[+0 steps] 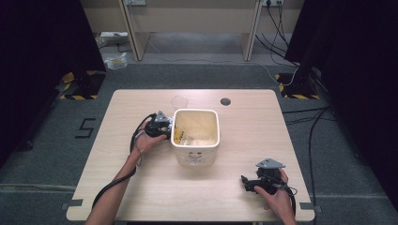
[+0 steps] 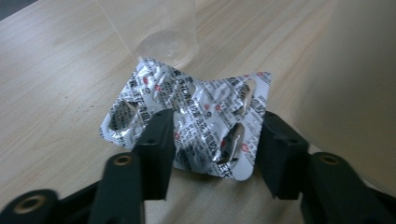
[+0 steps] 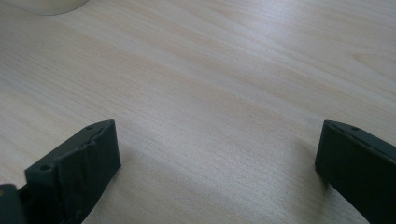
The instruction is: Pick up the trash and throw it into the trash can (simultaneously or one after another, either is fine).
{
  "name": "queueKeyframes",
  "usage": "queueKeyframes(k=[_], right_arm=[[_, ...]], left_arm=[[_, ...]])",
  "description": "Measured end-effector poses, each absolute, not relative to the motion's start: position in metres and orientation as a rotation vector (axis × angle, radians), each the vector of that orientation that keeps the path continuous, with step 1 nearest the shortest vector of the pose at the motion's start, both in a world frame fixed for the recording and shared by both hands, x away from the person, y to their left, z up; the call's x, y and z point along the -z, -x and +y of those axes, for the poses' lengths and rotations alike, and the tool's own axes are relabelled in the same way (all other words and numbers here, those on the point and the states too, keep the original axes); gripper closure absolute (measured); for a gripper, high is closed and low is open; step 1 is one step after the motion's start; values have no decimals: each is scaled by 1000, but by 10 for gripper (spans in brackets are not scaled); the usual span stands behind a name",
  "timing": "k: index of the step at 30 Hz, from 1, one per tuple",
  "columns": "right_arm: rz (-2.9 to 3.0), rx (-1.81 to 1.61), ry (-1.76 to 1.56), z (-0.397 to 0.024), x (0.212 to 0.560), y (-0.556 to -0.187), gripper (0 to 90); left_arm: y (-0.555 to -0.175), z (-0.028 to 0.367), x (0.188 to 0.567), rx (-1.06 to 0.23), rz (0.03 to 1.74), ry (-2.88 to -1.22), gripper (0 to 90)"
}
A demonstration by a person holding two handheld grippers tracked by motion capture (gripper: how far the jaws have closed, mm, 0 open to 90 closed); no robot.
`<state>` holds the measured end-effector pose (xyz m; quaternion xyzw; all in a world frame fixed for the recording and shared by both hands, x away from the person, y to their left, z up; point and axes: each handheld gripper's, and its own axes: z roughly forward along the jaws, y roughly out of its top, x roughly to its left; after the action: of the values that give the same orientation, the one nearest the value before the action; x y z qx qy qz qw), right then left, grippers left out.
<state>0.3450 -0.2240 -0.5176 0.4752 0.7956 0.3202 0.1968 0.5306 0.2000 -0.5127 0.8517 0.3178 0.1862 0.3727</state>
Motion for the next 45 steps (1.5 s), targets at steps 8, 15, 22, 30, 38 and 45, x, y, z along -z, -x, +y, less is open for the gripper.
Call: queueKeyframes(k=[8,15,22,30,38,45], right_arm=[[2228,-896,-1333,-224,518,-345,2],[2228,-895,-1333,-224,518,-345,2],[2228,-896,-1331,-224,518,-345,2],[2227,-897,-1336,-224,518,-345,2],[2228,-896,-1331,-224,518,-345,2],[2229,-896,-1331,-224,518,-345,3]], left_arm=[[-529,208,503,-413,829,-2114,720],[-525,222,496,-391,855,-2075,804],[-519,233,482,-359,885,-2015,817],[-504,242,454,-377,871,-2028,820],[-478,254,408,-393,845,-1996,818],[-463,251,384,-402,781,-2017,817]])
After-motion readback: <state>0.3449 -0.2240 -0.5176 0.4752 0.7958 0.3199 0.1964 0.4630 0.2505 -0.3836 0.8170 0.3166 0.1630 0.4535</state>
